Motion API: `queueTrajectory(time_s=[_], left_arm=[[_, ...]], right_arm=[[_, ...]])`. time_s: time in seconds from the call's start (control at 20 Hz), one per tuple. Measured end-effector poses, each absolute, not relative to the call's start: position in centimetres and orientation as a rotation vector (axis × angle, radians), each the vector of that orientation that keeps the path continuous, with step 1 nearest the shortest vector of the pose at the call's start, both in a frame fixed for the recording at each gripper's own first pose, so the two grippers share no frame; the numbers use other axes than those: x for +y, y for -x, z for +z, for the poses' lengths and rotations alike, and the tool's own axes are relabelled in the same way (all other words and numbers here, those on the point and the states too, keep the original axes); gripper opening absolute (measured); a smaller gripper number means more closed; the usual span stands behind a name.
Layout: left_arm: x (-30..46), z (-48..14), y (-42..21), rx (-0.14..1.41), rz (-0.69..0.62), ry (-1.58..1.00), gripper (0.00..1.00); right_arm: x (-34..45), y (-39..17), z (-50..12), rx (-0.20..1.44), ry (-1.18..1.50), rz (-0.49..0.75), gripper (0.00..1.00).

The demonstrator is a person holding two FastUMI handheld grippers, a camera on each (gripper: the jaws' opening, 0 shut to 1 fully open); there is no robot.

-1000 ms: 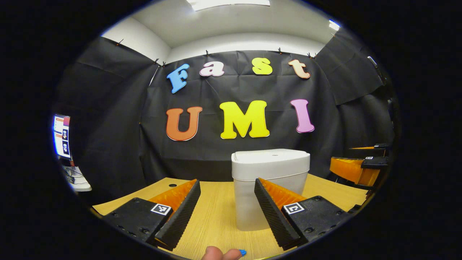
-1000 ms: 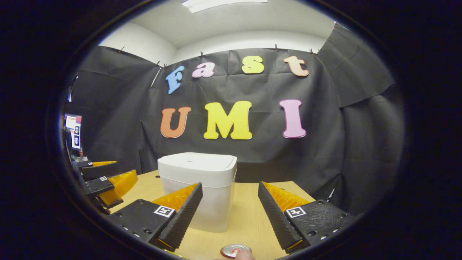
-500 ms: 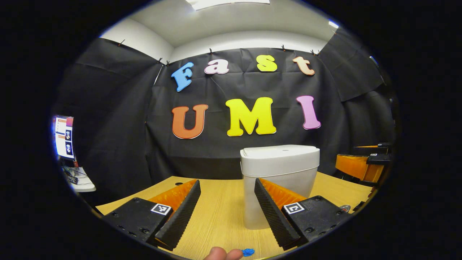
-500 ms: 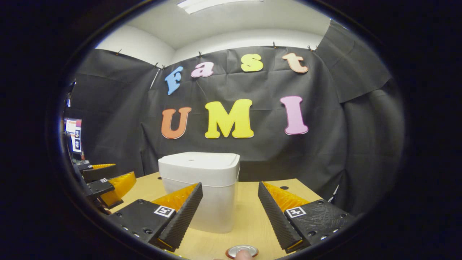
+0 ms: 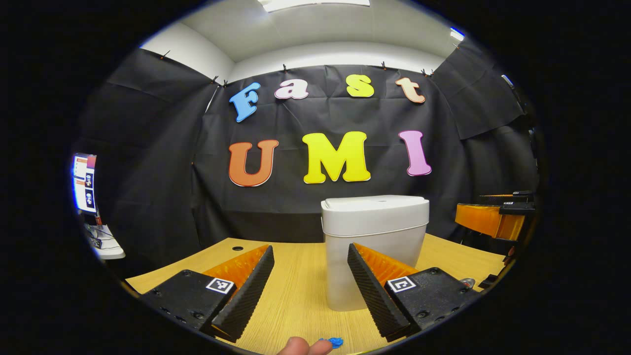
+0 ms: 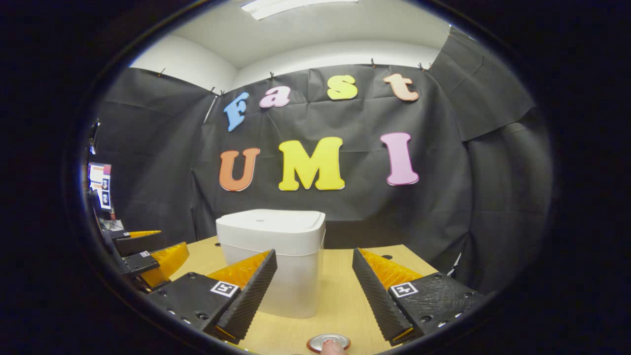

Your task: Press the lid of the desktop garbage bin to open it, pick up the crumpled paper on the desktop and throw it into the bin, then pick up the pop can on the desktop and drop it into the bin, and finally close the garbage bin lid.

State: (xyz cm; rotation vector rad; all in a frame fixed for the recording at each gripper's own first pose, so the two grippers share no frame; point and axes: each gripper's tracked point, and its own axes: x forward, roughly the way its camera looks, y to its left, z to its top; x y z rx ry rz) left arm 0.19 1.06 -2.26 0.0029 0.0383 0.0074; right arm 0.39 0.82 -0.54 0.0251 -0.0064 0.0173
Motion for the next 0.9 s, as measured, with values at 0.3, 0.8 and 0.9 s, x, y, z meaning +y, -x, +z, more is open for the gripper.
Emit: queueTrajectory(time_s=[0.3,0.8,0.9], left_arm=[[0.5,-2.9,0.3,0.046,-0.020,-0.018,0.97],[0.4,-5.0,0.2,0.081,-0.047,0.003,0.97],[0.6,-5.2,0.3,0.083,-0.049,0.012,0.97]], right_arm=[[1.4,-0.2,0.6,-0.002,-0.008,0.036,0.93],[6.0,-3.0,1.7,0.083,-0.008,0.174,0.24],[6.8,-3.6,2.8,0.083,0.000,0.191,0.24]])
